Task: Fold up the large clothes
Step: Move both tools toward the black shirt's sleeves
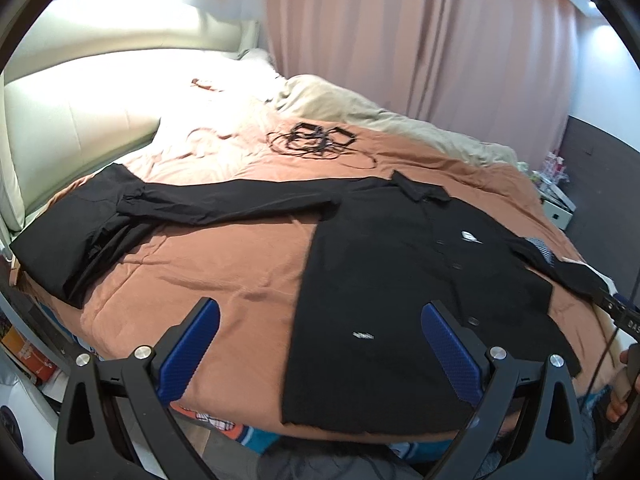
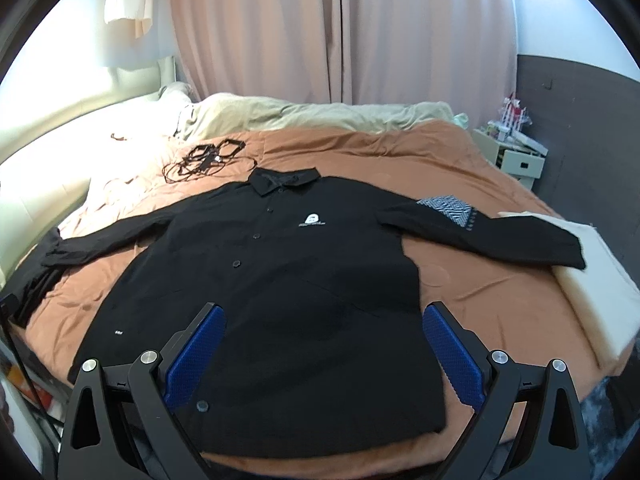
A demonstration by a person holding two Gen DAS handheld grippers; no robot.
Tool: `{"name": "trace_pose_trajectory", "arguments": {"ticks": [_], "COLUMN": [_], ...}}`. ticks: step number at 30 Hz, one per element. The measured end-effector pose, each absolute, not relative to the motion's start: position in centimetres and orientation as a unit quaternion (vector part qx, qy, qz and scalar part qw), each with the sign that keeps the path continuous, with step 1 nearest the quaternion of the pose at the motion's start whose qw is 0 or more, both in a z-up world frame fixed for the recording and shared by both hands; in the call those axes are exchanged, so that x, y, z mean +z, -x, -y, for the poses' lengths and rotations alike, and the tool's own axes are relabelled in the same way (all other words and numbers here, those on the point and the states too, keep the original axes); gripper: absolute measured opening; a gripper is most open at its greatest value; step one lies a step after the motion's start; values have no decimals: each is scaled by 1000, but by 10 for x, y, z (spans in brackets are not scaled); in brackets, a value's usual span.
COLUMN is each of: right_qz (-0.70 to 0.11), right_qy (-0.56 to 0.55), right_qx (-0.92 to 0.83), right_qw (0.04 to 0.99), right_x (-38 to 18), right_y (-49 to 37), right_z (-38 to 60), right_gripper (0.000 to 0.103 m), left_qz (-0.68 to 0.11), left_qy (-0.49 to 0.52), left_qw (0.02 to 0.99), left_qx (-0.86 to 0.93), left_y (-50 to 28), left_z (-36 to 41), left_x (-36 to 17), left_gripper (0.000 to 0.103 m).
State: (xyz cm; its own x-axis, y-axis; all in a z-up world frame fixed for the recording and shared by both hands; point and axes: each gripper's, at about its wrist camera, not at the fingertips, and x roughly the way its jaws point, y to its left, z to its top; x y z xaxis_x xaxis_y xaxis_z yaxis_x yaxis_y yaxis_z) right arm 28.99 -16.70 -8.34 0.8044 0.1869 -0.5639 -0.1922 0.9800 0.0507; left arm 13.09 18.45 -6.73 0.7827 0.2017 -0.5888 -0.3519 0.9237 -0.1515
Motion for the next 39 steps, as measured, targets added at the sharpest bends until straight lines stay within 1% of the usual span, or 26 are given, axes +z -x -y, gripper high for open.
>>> {"name": "trace_pose_trajectory", "arguments": {"ticks": [8,14,19,20,22,23,24,26,28,30,35,37,38,39], "right_qz": [-326,-329,-332,-335,-343,-347,-351,-357,-363,-370,-383,-387,-389,-390], "right_qy": [10,16,11,8,4,3,1,-2,-5,-3,-11,-13,-15,-17], "right_qx": [133,162,181,185,193,195,198,203,206,203,208,211,213,216], "right_qw": [936,930,926,924,919,917,915,912,908,907,900,898,896,895], "right_x": [-98,-101,-105,-107,-111,-113,-116,-120,-124,-127,-134,-135,-135,-134], "right_y": [-342,-377,-398,-403,-412,-415,-419,-427,-433,-441,-455,-460,-462,-463], "right_z": [128,93,68,64,56,53,49,42,37,31,18,12,8,6], "right_gripper": [99,99,98,97,92,91,90,88,85,78,76,74,73,69], "left_qz": [-305,-312,-319,-320,-319,-319,-319,-323,-329,-335,-349,-353,-353,-356], "left_qy": [150,184,204,210,219,226,230,246,263,271,294,293,296,298], "left_qw": [923,908,895,892,887,884,882,874,863,854,833,830,829,825], "left_qx": [183,211,237,242,253,258,260,266,277,291,312,318,318,321], "left_y": [-165,-192,-210,-213,-217,-219,-221,-229,-237,-246,-270,-280,-284,-288], "left_z": [-246,-308,-353,-361,-378,-388,-393,-412,-430,-445,-475,-483,-487,-490], "left_x": [-79,-89,-98,-99,-102,-104,-106,-113,-122,-132,-160,-169,-174,-178], "left_gripper": [101,98,97,97,97,95,90,86,85,85,85,73,64,61]}}
